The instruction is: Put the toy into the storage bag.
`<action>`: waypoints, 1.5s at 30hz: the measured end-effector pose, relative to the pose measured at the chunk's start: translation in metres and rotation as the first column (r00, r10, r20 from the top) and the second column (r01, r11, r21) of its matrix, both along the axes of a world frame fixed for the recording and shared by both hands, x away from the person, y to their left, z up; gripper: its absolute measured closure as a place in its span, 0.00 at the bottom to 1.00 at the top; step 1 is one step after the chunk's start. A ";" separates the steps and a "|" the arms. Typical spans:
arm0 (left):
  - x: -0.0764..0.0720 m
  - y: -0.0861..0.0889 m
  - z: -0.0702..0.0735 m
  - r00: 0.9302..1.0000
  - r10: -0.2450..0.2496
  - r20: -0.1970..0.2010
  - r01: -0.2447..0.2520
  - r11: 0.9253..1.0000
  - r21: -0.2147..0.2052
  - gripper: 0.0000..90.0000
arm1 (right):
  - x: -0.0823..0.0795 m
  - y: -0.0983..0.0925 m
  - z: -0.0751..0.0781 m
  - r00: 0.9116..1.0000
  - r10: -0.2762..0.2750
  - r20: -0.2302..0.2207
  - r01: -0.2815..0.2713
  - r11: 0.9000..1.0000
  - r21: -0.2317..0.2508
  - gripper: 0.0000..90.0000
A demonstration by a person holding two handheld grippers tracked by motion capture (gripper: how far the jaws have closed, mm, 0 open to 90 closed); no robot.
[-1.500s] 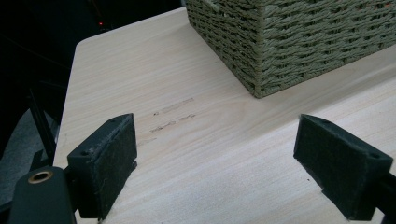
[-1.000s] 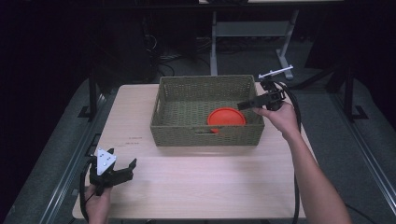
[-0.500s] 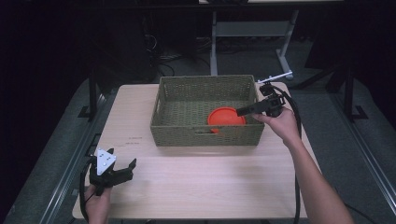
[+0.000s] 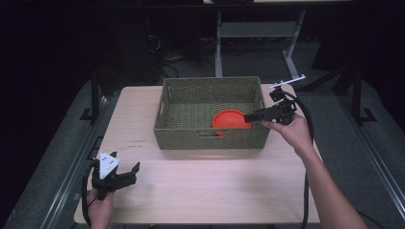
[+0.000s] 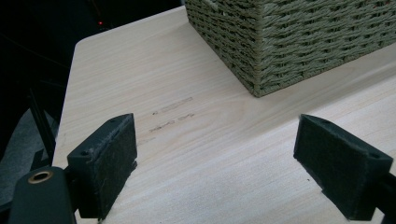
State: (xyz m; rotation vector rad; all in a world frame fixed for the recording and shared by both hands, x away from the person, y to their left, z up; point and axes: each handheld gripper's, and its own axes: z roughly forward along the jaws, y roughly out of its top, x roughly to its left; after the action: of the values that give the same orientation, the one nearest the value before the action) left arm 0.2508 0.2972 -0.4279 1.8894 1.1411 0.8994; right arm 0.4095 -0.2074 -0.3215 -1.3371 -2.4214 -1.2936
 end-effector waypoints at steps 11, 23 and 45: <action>0.000 -0.001 0.000 1.000 -0.002 -0.002 0.002 1.000 0.002 0.14 | -0.015 0.002 0.003 0.999 0.029 0.021 -0.030 1.000 0.009 0.33; 0.000 -0.001 0.000 1.000 0.000 0.001 0.000 1.000 0.003 0.14 | -0.031 0.003 -0.005 0.998 0.051 0.029 -0.052 0.999 0.014 0.32; -0.001 -0.002 0.000 1.000 -0.005 0.002 0.005 1.000 0.007 0.14 | -0.054 0.003 -0.023 0.995 0.093 0.022 -0.093 0.995 0.018 0.31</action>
State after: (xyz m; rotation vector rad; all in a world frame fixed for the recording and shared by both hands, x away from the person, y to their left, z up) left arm 0.2500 0.2952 -0.4281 1.8951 1.1326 0.9035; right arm 0.3550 -0.2042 -0.3448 -1.1964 -2.4467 -1.3107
